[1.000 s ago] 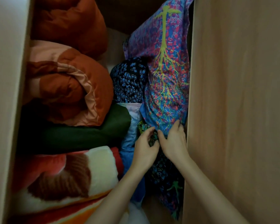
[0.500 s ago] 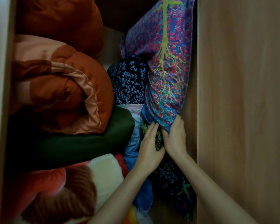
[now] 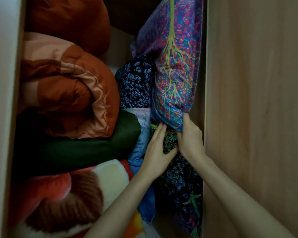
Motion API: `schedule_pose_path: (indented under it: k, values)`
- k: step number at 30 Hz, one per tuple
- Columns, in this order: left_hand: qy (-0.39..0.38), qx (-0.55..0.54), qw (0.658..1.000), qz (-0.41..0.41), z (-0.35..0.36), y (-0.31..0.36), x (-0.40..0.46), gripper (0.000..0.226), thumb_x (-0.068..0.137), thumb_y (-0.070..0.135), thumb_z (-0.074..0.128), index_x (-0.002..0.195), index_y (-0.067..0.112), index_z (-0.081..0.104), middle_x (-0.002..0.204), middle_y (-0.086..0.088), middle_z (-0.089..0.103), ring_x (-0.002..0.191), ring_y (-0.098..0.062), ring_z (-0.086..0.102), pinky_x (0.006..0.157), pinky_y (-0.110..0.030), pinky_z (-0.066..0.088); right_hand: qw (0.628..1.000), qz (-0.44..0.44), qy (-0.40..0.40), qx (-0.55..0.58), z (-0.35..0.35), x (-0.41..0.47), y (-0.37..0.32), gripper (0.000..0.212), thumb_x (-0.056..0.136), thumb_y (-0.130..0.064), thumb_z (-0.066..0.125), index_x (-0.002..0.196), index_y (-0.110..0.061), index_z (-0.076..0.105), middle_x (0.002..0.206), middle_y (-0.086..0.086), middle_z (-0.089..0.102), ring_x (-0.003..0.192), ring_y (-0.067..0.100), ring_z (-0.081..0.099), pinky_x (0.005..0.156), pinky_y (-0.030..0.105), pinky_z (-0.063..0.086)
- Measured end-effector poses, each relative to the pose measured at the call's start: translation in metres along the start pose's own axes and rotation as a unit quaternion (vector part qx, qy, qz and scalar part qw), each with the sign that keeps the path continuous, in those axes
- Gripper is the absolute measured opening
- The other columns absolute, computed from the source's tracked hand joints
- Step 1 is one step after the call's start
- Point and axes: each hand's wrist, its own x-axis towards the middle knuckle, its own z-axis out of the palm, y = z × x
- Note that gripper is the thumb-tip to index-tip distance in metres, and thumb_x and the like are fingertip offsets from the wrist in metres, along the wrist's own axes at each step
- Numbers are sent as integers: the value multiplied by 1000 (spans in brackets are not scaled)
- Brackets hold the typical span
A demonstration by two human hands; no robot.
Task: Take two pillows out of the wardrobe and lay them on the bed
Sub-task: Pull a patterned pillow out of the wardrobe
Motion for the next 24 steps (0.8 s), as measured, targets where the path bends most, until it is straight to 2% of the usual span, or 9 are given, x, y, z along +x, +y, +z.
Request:
schedule_pose_path:
  k: [6, 11, 22, 24]
  values:
    - [-1, 9, 1000, 4, -4, 9, 0, 79, 84, 27, 64, 147, 19, 16, 156, 3, 14, 137, 4, 9, 98, 7, 0, 1000, -4, -7, -19, -16, 3, -7, 22, 80, 7, 44, 99, -3, 43, 92, 20, 60, 80, 38, 57, 65, 48, 47]
    - [-6, 9, 1000, 15, -6, 19, -5, 79, 84, 26, 64, 146, 16, 16, 157, 1, 14, 141, -1, 9, 104, 2, 1, 1000, -18, 1, -25, -30, -2, -14, 20, 80, 7, 45, 96, -4, 43, 90, 18, 60, 76, 35, 57, 60, 44, 47]
    - [-21, -18, 1000, -10, -9, 33, -18, 81, 80, 24, 69, 145, 18, 22, 155, 3, 20, 137, 3, 13, 99, 6, 5, 1000, 9, -9, -24, -46, -20, -24, 25, 79, 7, 46, 102, -4, 43, 91, 18, 60, 79, 37, 57, 64, 47, 48]
    - [-29, -26, 999, -13, -9, 36, -20, 81, 80, 25, 69, 146, 18, 21, 155, 3, 19, 137, 3, 13, 101, 3, 6, 1000, 9, -9, -27, -51, -22, -25, 25, 79, 7, 45, 101, -4, 42, 91, 17, 59, 78, 35, 57, 63, 45, 48]
